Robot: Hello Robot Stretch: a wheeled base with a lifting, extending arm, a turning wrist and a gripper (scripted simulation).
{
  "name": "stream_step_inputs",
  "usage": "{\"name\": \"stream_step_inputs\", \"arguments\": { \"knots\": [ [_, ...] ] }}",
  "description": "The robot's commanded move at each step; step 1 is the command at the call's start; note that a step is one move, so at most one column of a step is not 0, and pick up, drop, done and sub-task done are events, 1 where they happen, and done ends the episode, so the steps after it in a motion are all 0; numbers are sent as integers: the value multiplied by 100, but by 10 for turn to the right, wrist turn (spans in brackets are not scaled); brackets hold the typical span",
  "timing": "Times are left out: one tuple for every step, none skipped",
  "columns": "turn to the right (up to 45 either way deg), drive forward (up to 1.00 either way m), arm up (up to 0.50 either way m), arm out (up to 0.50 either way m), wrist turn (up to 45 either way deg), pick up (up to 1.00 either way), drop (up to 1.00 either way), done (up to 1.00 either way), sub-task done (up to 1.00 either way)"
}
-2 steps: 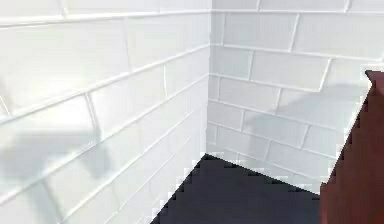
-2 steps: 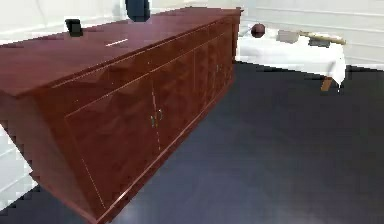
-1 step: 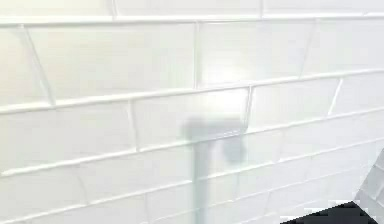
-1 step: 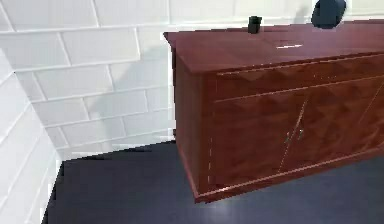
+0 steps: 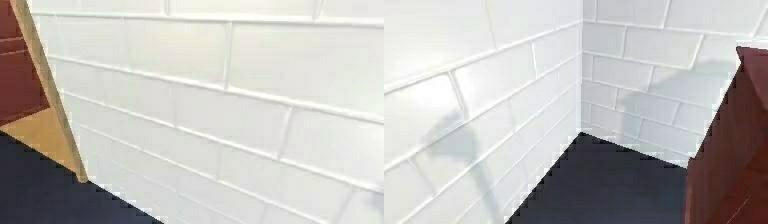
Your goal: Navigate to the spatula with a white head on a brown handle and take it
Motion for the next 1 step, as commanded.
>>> {"name": "stream_step_inputs", "arguments": {
  "knots": [
    [-450, 0, 0, 0, 0, 0, 0, 0, 0]
  ]
}}
